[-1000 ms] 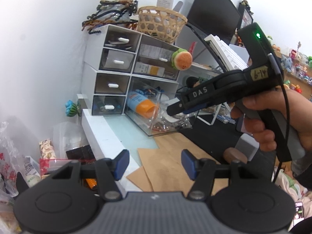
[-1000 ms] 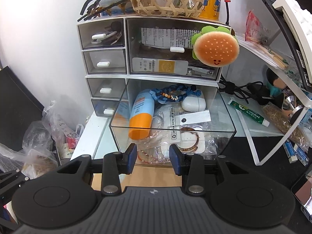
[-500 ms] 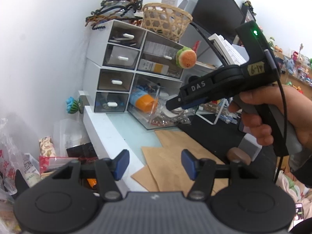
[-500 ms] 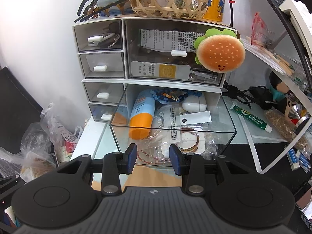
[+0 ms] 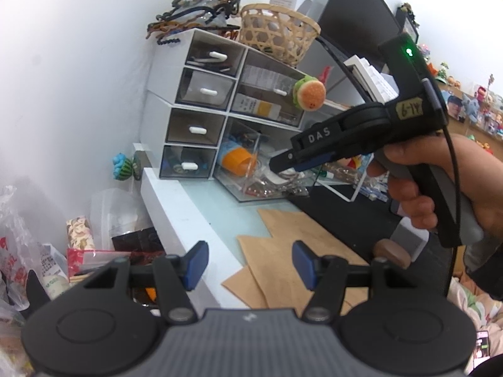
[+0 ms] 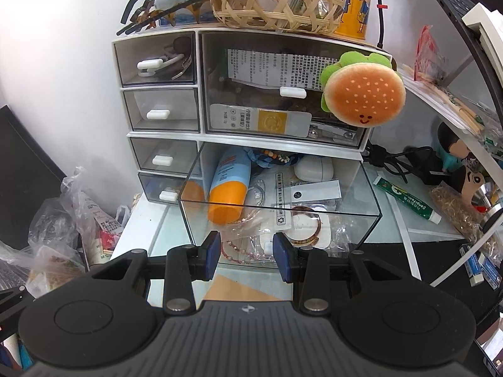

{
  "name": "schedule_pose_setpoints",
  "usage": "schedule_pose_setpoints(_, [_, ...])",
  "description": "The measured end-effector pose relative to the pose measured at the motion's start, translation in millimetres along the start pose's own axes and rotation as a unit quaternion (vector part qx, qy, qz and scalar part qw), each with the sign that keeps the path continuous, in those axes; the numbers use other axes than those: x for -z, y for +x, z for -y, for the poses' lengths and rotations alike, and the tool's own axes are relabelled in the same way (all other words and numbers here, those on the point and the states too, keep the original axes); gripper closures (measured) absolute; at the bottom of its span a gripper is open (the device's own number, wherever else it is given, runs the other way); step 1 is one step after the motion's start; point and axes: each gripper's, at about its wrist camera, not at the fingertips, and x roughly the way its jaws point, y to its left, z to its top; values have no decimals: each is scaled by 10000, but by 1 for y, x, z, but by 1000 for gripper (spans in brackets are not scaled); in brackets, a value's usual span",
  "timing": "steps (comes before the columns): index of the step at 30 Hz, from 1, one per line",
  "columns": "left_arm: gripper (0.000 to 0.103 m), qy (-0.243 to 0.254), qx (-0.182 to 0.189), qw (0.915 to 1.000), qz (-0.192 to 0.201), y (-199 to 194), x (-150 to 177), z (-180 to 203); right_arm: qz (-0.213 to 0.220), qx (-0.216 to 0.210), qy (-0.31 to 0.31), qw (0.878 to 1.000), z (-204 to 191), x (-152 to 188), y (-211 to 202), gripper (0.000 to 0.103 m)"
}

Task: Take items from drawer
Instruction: 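Push the clear drawer shut into the white unit with the right tool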

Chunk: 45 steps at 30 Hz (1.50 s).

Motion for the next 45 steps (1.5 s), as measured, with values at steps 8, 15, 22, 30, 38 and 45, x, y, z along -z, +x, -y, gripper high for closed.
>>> schedule_pose_setpoints(8, [41,-13,-6,10000,10,-1,0,-1,20,16,-30,10000,-2,-6,7,62])
schedule_pose_setpoints(15, [41,-44,-16,10000,21,-1,0,-4,35,-16,-36,10000,-3,-11,12,62])
schedule_pose_setpoints(22, [41,-70,-32,10000,0,1,0,-8,66,-27,-39,10000,-6,-17,18,62])
schedule_pose_setpoints(30, [41,-103,-34,9999,-37,4,2,-11,121,-5,-31,9999,-8,-21,23,62])
schedule_pose_setpoints(38, [41,-137,-39,9999,-66,8,4,-14,171,15,-19,9999,-8,-24,30,63])
schedule_pose_setpoints(45, [41,-127,-35,9999,-72,10,4,-15,184,18,-21,9998,-7,-26,34,63])
